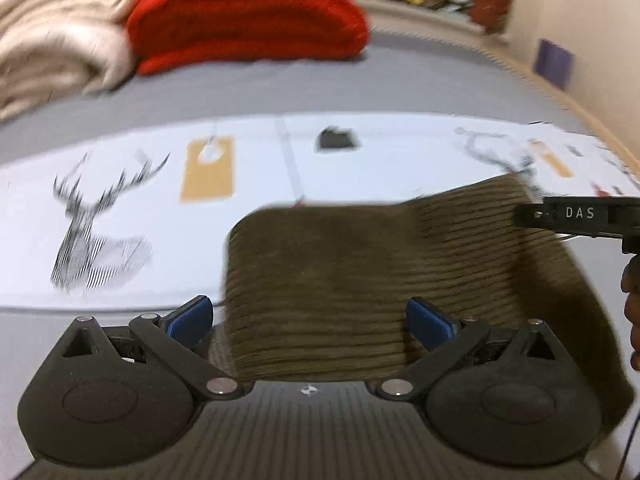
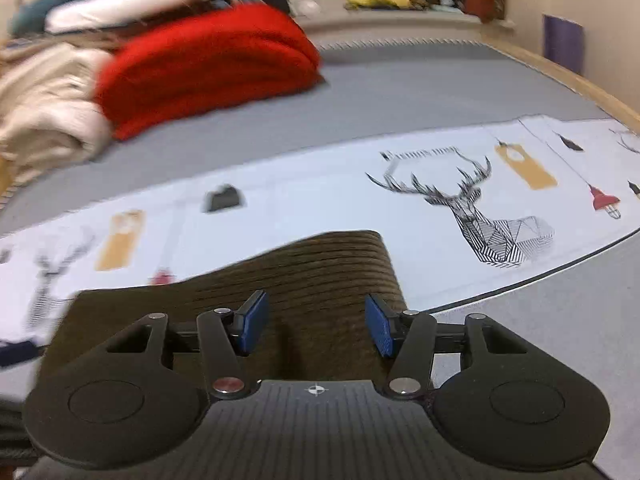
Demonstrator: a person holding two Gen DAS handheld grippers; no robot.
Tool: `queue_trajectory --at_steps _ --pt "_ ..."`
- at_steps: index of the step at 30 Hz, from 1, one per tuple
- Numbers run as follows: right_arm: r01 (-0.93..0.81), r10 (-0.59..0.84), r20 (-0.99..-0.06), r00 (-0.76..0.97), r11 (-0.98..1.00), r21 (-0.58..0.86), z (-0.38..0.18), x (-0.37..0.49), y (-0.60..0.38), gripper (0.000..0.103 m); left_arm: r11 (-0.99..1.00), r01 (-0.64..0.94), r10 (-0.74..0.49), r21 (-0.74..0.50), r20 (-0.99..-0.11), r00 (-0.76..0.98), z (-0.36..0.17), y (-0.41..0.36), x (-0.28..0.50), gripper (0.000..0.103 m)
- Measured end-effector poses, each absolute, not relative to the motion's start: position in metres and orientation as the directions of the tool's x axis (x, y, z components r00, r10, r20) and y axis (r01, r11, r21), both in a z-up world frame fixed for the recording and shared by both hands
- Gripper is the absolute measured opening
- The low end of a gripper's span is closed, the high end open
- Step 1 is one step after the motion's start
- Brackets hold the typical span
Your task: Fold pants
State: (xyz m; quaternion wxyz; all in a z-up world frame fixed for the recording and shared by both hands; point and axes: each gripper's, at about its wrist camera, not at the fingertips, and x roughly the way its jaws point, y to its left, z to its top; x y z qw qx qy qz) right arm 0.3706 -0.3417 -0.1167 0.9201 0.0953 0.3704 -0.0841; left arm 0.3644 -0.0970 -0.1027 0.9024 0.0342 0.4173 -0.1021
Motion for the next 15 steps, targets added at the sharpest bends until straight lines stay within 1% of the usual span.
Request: queue_trajectory --at_steps 1,3,5,7,10,13,15 --pt "0.237 -0.111 -0.704 0.702 0.968 0.083 -0.125 0.379 -0.341 0.056 0.98 0.197 -0.144 -0.024 -0.765 0.628 -0.106 -0.092 0.368 0.103" --pt "0.238 -0.133 -0.706 0.696 0.97 0.052 -0.142 0.388 -0.337 0.062 0.982 0.186 -0.136 -0.024 -0.777 0.614 -0.113 -0.085 0.373 0.103" --pt "0.246 -0.143 -0.711 0.688 0.968 0.044 -0.151 0.396 -0.336 0.075 0.983 0.18 -0.133 -0.027 -0.784 0.607 -0.116 -0.084 0.377 0.103" --pt "0.269 -0.133 -0.719 0.682 0.96 0.077 -0.154 0.4 -0.342 0.077 0.983 0.179 -0.135 -0.03 -0.784 0.606 -0.117 -0.083 0.377 0.103" --pt "0.282 -0.13 -0.714 0.688 0.954 0.099 -0.147 0.392 -0.345 0.077 0.983 0.181 -0.129 -0.02 -0.78 0.612 -0.113 -0.084 0.374 0.103" --pt "0.246 -0.131 -0.708 0.694 0.967 0.062 -0.13 0.37 -0.342 0.077 0.983 0.182 -0.107 0.007 -0.784 0.612 -0.102 -0.088 0.362 0.103" --pt "0.202 -0.134 -0.679 0.722 0.979 0.022 -0.115 0.342 -0.338 0.079 0.98 0.2 -0.112 0.018 -0.776 0.621 -0.092 -0.09 0.345 0.103"
